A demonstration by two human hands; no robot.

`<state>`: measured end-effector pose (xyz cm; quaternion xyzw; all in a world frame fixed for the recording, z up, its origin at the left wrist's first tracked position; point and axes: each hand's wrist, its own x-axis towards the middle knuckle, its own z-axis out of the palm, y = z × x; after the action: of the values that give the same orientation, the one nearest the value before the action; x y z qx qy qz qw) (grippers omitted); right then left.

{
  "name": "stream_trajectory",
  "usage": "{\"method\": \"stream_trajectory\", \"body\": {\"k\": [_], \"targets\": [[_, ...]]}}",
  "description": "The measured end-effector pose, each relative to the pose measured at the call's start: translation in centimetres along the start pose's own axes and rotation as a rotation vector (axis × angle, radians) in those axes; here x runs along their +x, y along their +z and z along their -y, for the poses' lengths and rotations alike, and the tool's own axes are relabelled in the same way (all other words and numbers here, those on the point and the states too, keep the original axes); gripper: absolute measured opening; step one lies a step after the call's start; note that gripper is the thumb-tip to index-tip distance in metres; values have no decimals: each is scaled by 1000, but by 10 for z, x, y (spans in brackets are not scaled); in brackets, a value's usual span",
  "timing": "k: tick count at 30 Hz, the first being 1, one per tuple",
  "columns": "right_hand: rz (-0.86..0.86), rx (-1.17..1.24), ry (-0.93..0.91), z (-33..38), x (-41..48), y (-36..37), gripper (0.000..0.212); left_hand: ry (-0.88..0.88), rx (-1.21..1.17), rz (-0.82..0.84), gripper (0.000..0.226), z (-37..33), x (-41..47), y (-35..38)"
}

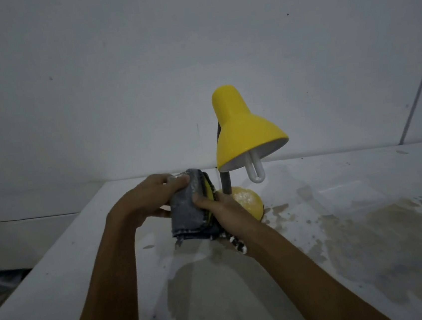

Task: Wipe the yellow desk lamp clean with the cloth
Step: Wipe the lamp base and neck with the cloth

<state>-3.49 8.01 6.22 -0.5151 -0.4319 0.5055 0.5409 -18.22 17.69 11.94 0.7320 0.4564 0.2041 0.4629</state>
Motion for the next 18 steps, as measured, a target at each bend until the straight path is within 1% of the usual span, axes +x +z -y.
{"method": "stream_trajectory", "body": {"k": [1, 3, 4, 6, 7, 9, 10, 12, 13, 15, 16, 18], "targets": [[11, 72, 8, -2, -2, 7, 24, 23, -33, -53, 36, 1, 3, -1], [60, 242, 66, -6, -3, 18, 30, 83, -112, -177, 30, 1, 9, 0], [72, 255, 87, -7, -3, 22, 34, 120, -168, -237, 29, 1, 12, 1], [19, 136, 75, -10, -4, 24, 37, 204, -277, -337, 29, 3, 22, 1], [-29, 57, 44, -10, -5, 23, 36, 256, -286, -390, 32, 4, 25, 1], [-141, -64, -42, -10, -5, 16, 28, 348, -217, -497, 44, 8, 36, 3], [-185, -97, -64, -8, -5, 9, 23, 374, -177, -556, 44, 9, 40, 7], [-240, -127, -36, -2, -3, -11, 20, 407, -157, -677, 31, 7, 41, 21], [-264, -121, -19, 2, -2, -23, 20, 456, -162, -720, 26, 5, 41, 29], [-345, -103, -37, 6, 0, -48, 21, 581, -168, -747, 21, 5, 44, 48], [-410, -116, -79, 6, 0, -60, 22, 625, -163, -736, 21, 7, 48, 56], [-593, -284, -192, -1, 2, -80, 22, 688, -115, -660, 20, 14, 57, 74]]}}
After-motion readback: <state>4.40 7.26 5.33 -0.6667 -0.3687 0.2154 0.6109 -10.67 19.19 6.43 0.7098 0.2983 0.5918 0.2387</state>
